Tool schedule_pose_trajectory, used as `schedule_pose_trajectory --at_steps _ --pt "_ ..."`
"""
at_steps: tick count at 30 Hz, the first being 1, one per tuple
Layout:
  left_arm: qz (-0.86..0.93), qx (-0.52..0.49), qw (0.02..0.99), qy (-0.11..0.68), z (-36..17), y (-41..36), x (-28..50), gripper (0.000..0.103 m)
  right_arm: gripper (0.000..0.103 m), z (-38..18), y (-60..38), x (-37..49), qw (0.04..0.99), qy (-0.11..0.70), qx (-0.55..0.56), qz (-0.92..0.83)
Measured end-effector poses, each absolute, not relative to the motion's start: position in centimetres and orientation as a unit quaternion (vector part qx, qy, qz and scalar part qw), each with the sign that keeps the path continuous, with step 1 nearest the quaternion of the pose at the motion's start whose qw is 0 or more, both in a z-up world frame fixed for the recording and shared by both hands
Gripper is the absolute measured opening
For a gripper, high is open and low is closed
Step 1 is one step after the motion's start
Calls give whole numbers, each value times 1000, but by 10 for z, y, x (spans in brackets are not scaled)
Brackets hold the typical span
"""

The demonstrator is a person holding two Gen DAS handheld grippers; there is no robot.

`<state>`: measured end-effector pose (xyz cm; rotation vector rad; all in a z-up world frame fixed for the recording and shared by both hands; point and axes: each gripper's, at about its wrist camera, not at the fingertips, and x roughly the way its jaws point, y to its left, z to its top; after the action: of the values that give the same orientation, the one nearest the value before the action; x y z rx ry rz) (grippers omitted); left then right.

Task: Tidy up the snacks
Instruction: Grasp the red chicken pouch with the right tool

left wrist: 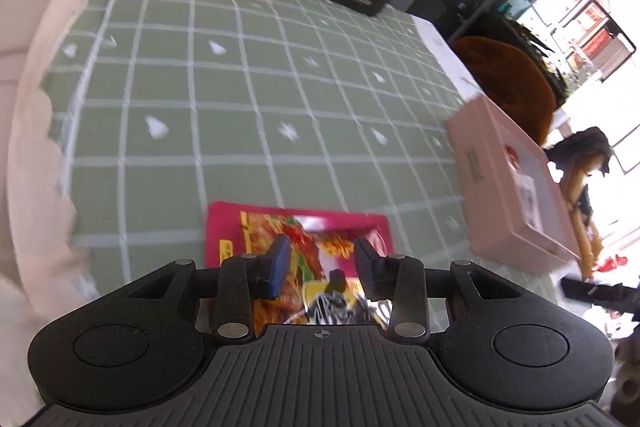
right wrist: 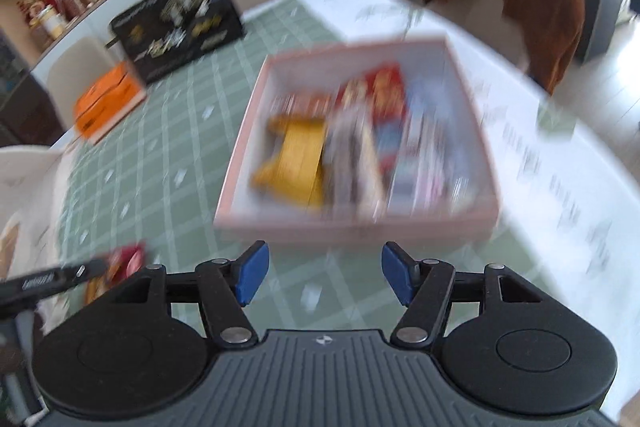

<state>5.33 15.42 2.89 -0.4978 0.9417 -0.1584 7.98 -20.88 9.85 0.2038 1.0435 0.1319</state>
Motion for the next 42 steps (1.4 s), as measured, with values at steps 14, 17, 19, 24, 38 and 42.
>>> schedule_pose_trajectory --at_steps 14,17,19,24,38,42 --pt "-137 -223 829 495 26 90 25 40 64 56 -114 -23 799 561 -31 213" --pt "-130 -196 836 496 30 83 22 40 74 52 -83 -36 798 544 -85 245" --pt "-124 -175 841 496 32 79 22 40 76 51 -71 -39 801 532 -103 256" --pt "-122 -148 847 496 39 75 20 40 79 51 -67 -30 803 527 -100 260" --pt "-78 -187 866 456 46 107 33 40 79 62 -104 -16 820 531 -47 209" --pt "-44 -216 864 453 45 137 41 40 79 69 -97 6 831 522 6 191"
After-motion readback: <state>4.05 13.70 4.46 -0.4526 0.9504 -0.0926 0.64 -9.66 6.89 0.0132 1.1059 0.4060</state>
